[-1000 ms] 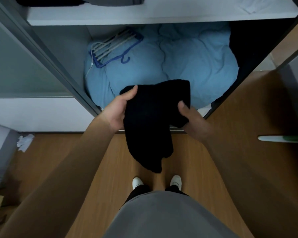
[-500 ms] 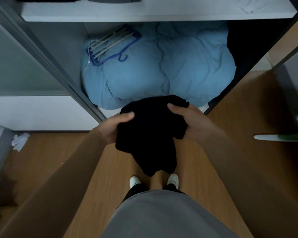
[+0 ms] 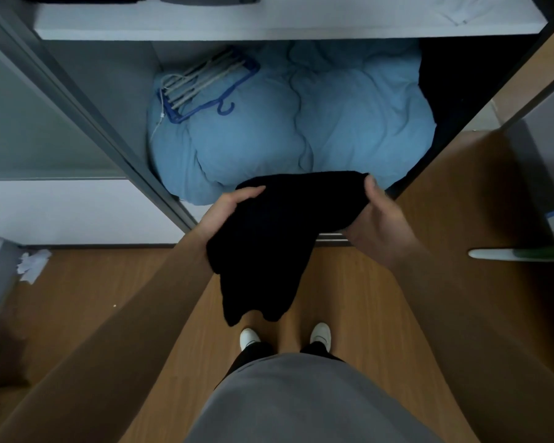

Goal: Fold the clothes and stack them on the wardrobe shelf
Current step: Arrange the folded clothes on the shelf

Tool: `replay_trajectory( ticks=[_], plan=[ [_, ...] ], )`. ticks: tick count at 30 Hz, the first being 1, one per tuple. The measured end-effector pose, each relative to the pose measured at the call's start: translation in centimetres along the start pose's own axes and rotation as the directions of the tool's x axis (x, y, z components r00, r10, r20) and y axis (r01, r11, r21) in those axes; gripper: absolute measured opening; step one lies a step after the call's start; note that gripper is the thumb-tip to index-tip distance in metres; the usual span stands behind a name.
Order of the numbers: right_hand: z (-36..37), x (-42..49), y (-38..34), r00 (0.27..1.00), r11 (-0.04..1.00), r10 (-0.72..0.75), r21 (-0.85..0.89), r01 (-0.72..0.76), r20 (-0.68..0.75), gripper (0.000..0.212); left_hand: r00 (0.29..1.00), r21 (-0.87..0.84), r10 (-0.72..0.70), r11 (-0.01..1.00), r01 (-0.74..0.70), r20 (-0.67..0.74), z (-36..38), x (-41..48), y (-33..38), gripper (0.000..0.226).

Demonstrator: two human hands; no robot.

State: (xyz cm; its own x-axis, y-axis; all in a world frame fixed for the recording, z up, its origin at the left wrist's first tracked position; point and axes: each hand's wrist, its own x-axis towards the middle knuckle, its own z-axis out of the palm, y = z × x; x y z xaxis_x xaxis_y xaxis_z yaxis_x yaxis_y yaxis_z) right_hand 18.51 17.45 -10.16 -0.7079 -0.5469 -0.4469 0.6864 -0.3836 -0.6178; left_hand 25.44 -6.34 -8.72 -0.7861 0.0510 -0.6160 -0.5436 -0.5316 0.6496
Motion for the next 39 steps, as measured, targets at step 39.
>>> replay_trajectory(
  ticks=[39],
  plan=[
    [2.6,1.6,-2.5,0.942,0.774,-0.121,-0.623,-0.108,-0.313,0.023,0.958,0.19,0.288,0.939,-0.285,0.015,-3.0,1.7,0.3,0.04]
  ],
)
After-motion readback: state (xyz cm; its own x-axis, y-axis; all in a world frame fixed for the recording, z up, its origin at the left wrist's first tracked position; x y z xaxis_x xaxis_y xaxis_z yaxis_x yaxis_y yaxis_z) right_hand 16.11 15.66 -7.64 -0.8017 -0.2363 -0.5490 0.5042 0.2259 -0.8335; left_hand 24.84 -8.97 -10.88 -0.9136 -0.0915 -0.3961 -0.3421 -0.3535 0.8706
